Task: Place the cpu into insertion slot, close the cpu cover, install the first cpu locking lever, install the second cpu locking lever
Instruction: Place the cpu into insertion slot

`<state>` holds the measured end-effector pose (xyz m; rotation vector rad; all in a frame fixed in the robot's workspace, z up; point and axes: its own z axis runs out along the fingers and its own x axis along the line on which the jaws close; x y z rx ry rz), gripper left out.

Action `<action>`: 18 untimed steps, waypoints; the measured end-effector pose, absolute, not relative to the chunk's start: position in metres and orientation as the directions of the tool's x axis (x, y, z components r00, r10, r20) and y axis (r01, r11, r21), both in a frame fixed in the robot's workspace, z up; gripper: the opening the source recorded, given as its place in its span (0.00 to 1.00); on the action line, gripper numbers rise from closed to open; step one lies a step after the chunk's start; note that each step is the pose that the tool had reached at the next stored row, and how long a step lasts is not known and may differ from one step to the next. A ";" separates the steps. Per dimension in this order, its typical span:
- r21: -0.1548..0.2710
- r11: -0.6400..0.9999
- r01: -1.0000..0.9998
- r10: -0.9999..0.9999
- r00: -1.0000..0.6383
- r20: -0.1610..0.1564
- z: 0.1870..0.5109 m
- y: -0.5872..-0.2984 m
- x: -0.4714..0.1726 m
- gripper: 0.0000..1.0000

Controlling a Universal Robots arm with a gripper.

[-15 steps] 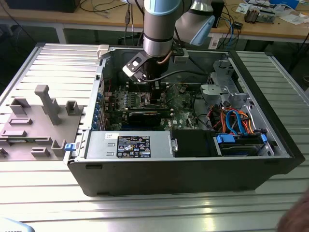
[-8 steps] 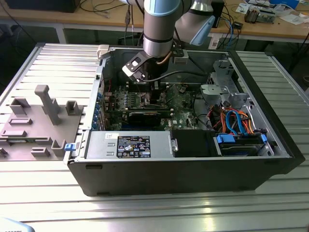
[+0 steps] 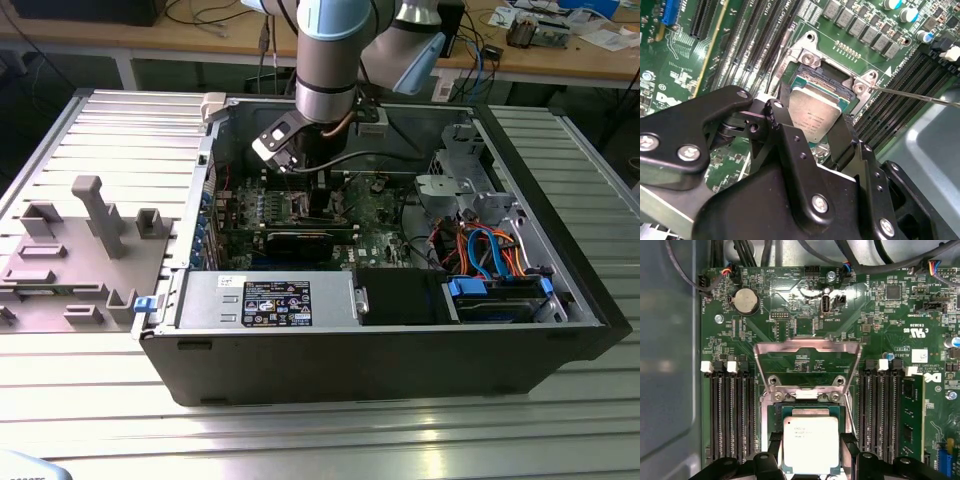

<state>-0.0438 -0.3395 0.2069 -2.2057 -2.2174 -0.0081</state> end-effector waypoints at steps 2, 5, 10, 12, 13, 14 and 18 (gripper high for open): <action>-0.006 0.005 1.000 1.000 -0.005 0.014 0.206 -0.339 -0.044 0.54; -0.006 0.004 1.000 1.000 -0.003 0.014 0.204 -0.339 -0.045 0.54; -0.006 -0.007 1.000 1.000 0.007 0.013 0.201 -0.339 -0.045 0.54; -0.006 -0.007 1.000 1.000 0.008 0.014 0.200 -0.339 -0.046 0.54; -0.006 -0.007 1.000 1.000 0.007 0.014 0.200 -0.339 -0.046 0.54; -0.006 -0.007 1.000 1.000 0.007 0.014 0.200 -0.339 -0.046 0.54; -0.006 -0.007 1.000 1.000 0.007 0.014 0.199 -0.338 -0.046 0.54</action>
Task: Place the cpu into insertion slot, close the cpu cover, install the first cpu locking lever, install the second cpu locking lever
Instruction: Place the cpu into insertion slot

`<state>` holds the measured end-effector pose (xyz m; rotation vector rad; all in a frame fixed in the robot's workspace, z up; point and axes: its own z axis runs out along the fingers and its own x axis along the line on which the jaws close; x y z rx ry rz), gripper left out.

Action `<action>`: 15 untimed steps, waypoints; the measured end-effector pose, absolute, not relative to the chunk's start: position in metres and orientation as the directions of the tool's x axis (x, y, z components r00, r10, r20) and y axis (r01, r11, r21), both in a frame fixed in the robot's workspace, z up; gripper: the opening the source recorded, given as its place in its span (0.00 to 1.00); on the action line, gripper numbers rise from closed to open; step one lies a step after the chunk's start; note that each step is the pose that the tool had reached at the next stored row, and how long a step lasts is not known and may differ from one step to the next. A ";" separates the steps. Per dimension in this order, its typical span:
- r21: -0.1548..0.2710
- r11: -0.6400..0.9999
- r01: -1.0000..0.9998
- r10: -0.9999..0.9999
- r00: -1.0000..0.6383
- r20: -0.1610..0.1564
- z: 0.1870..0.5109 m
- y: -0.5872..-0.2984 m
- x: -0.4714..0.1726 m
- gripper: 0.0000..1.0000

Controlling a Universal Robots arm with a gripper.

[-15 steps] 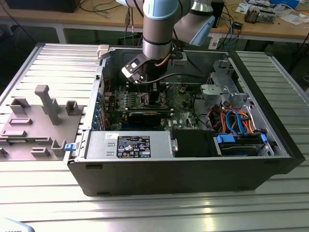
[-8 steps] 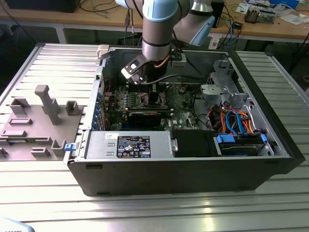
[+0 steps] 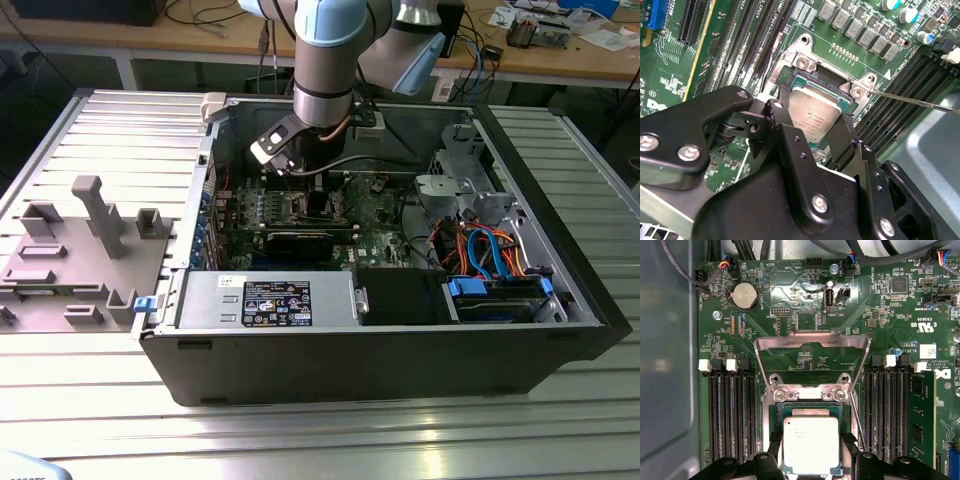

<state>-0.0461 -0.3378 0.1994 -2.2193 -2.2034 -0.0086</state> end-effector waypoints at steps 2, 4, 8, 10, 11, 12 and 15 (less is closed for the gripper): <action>-0.006 -0.007 1.000 1.000 0.007 0.014 0.199 -0.338 -0.046 0.54; -0.006 -0.006 1.000 1.000 0.006 0.014 0.199 -0.338 -0.046 0.54; -0.006 -0.006 1.000 1.000 0.006 0.014 0.199 -0.338 -0.046 0.54; -0.006 -0.006 1.000 1.000 0.006 0.014 0.199 -0.338 -0.046 0.55; -0.006 -0.006 1.000 1.000 0.006 0.014 0.199 -0.338 -0.046 0.55; -0.006 -0.006 1.000 1.000 0.006 0.014 0.199 -0.338 -0.046 0.62; -0.006 -0.006 1.000 1.000 0.006 0.014 0.199 -0.338 -0.046 0.62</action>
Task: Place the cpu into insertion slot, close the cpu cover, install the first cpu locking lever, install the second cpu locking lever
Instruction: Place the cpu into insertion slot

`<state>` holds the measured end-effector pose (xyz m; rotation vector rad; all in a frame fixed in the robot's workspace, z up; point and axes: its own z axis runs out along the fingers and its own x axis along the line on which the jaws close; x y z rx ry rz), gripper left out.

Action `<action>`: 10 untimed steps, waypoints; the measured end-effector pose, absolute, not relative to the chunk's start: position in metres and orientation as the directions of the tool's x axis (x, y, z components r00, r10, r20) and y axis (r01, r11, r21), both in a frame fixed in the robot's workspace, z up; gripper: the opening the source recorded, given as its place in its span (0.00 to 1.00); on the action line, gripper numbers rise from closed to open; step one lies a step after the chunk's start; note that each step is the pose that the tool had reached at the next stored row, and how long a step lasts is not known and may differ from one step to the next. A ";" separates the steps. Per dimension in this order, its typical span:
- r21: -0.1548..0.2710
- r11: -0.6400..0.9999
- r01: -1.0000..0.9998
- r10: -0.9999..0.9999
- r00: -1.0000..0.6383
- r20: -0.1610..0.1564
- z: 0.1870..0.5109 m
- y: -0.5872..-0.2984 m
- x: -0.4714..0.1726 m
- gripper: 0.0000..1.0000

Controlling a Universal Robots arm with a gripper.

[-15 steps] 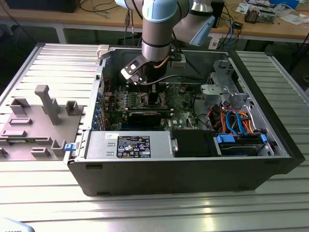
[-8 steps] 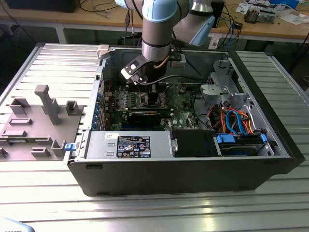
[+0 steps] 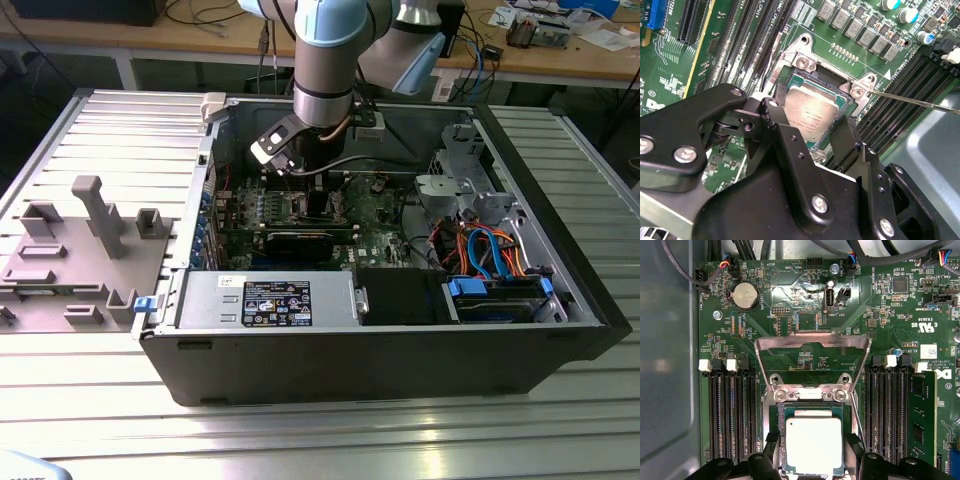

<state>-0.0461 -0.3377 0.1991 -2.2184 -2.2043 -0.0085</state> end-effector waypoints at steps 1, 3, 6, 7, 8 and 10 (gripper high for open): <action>-0.006 -0.006 1.000 1.000 0.006 0.014 0.199 -0.338 -0.046 0.62; -0.006 -0.006 1.000 1.000 0.006 0.014 0.199 -0.338 -0.046 0.62; -0.007 -0.006 1.000 1.000 0.006 0.015 0.199 -0.337 -0.045 0.62; -0.007 -0.006 1.000 1.000 0.007 0.015 0.199 -0.337 -0.045 0.62; -0.007 -0.006 1.000 1.000 0.006 0.015 0.199 -0.337 -0.045 0.62; -0.007 -0.006 1.000 1.000 0.006 0.015 0.199 -0.337 -0.045 0.62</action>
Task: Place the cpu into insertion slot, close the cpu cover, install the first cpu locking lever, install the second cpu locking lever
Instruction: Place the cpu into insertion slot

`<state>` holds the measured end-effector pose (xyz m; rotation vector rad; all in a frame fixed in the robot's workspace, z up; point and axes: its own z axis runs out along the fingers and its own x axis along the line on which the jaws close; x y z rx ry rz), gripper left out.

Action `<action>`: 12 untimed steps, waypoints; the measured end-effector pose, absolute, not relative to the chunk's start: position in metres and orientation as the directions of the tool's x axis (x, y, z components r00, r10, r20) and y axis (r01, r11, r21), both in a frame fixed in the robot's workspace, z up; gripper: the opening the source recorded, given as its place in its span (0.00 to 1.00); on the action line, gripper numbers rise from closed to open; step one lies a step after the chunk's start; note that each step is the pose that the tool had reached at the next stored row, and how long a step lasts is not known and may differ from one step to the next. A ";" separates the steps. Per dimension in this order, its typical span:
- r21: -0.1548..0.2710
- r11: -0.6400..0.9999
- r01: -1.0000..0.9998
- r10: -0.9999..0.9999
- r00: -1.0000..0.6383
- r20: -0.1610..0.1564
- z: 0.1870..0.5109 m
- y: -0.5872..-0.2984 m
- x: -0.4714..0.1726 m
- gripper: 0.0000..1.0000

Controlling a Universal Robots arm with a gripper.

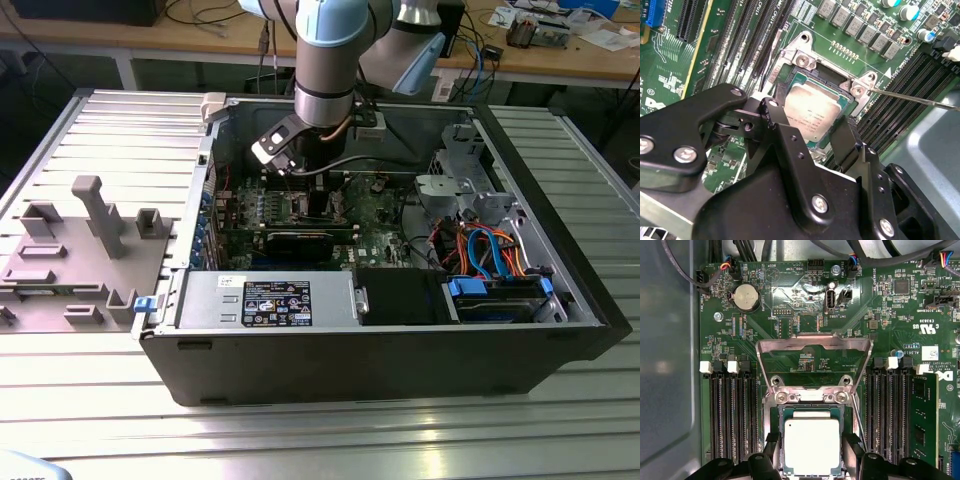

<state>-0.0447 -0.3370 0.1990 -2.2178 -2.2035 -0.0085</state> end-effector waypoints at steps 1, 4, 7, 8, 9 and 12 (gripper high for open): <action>-0.007 -0.006 1.000 1.000 0.007 0.015 0.200 -0.337 -0.045 0.62; -0.007 -0.006 1.000 1.000 0.006 0.015 0.204 -0.337 -0.045 0.62; -0.007 -0.006 1.000 1.000 0.006 0.015 0.207 -0.337 -0.045 0.62; -0.007 -0.006 1.000 1.000 0.006 0.015 0.208 -0.337 -0.045 0.62; -0.007 -0.006 1.000 1.000 0.006 0.015 0.208 -0.337 -0.045 0.62; -0.007 -0.006 1.000 1.000 0.006 0.015 0.208 -0.337 -0.045 0.47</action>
